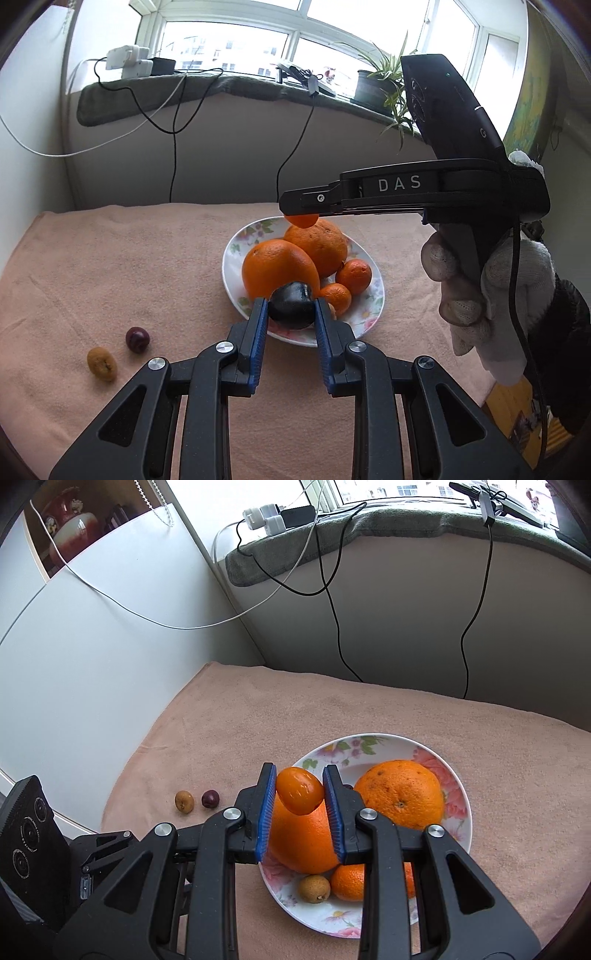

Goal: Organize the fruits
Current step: 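Carry the chestnut-like fruit onto the plate with the left gripper while the right places the tangerine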

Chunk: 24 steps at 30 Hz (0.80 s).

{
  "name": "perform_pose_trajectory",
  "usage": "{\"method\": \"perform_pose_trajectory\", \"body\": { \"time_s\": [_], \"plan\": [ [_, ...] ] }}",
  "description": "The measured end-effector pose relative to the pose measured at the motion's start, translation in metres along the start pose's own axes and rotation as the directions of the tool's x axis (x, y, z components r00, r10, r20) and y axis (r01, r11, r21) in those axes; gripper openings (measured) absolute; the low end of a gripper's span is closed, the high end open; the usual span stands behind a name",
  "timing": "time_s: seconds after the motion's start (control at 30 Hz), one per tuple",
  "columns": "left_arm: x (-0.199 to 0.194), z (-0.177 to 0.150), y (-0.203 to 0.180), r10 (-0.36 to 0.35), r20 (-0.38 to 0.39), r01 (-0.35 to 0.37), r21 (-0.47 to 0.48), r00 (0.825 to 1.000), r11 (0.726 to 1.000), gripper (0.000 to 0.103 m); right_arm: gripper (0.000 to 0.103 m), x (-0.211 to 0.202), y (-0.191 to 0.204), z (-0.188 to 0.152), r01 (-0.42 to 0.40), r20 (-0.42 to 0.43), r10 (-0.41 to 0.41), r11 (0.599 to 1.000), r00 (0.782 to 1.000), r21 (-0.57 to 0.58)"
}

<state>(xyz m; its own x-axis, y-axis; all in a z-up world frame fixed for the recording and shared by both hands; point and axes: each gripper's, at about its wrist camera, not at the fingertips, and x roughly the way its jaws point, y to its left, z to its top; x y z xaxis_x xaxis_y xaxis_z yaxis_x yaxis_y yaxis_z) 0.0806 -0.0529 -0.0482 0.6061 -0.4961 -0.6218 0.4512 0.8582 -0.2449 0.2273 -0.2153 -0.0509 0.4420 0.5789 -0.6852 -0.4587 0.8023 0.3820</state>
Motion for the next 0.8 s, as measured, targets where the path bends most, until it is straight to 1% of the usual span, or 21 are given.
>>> {"method": "perform_pose_trajectory", "body": {
  "time_s": [0.2, 0.37, 0.6, 0.8],
  "plan": [
    [0.016, 0.006, -0.019, -0.027, -0.012, 0.027, 0.013, 1.0, 1.0, 0.024, 0.027, 0.002, -0.019, 0.004, -0.012, -0.003, 0.012, 0.999, 1.0, 0.032],
    [0.028, 0.013, -0.027, -0.04, -0.021, 0.04, 0.016, 0.999, 0.999, 0.024, 0.027, 0.009, -0.03, 0.007, -0.019, -0.018, 0.02, 0.999, 1.0, 0.043],
    [0.042, 0.021, -0.037, -0.049, -0.034, 0.051, 0.039, 0.998, 0.998, 0.024, 0.027, 0.02, -0.036, 0.012, -0.03, -0.033, 0.032, 0.998, 0.999, 0.048],
    [0.046, 0.025, -0.04, -0.05, -0.03, 0.051, 0.044, 0.998, 0.998, 0.024, 0.027, 0.027, -0.035, 0.016, -0.034, -0.042, 0.036, 0.998, 0.998, 0.045]
  ]
}}
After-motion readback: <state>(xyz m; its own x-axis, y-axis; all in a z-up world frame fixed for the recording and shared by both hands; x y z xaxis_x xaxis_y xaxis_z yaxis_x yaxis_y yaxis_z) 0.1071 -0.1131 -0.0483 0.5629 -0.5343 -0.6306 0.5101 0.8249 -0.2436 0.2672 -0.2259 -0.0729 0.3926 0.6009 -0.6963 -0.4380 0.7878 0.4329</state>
